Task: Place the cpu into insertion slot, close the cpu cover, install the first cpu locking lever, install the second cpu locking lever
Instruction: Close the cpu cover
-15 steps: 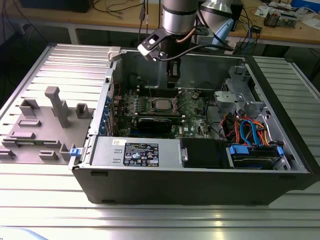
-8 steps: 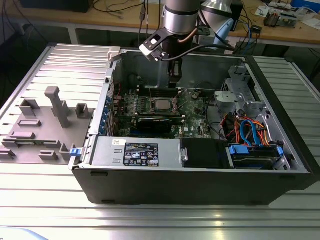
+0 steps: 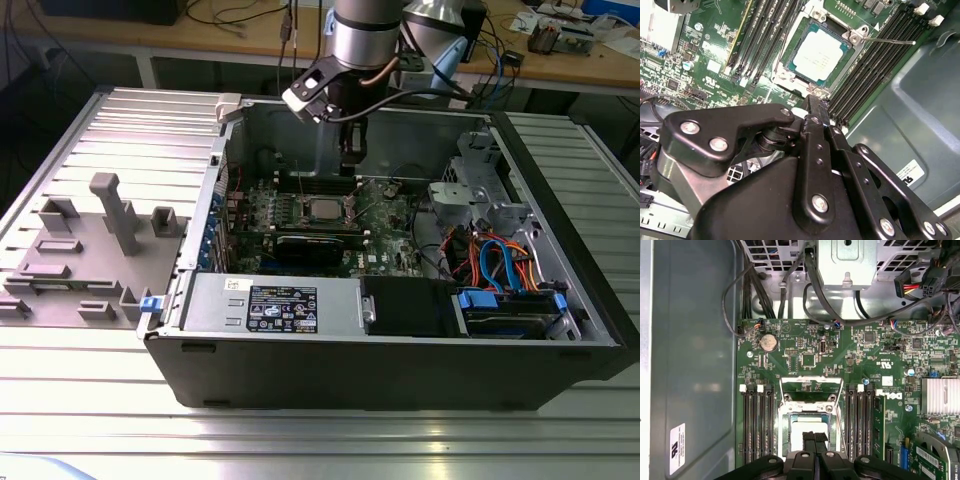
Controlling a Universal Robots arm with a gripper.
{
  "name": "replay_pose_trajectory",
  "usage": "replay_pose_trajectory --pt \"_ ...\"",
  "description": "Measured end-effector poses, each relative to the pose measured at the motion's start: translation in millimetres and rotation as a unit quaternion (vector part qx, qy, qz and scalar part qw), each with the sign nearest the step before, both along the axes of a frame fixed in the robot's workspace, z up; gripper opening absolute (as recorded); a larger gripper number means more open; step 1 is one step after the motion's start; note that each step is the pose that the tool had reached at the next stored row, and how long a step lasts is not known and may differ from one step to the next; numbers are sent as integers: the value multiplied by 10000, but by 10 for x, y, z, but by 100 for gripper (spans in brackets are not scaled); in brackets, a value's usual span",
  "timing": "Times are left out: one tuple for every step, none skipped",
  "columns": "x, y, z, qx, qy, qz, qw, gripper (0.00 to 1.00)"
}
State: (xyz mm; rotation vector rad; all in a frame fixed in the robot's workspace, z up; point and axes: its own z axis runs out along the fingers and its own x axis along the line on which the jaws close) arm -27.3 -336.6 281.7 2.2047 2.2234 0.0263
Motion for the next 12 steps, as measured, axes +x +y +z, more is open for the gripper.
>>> replay_pose_trajectory --pt "7 0 0 0 0 0 10000 11" --pt "19 0 0 0 0 0 10000 11" --pt "24 0 0 0 0 0 10000 11" --pt "28 0 0 0 0 0 10000 11" --pt "35 0 0 0 0 0 10000 11" --pt "42 0 0 0 0 0 10000 11" --pt "50 0 0 0 0 0 10000 11" --pt "55 0 0 0 0 0 10000 11" --pt "58 0 0 0 0 0 10000 11" --pt "63 0 0 0 0 0 10000 11" --pt "67 0 0 0 0 0 10000 11" --pt "70 0 0 0 0 0 10000 11"
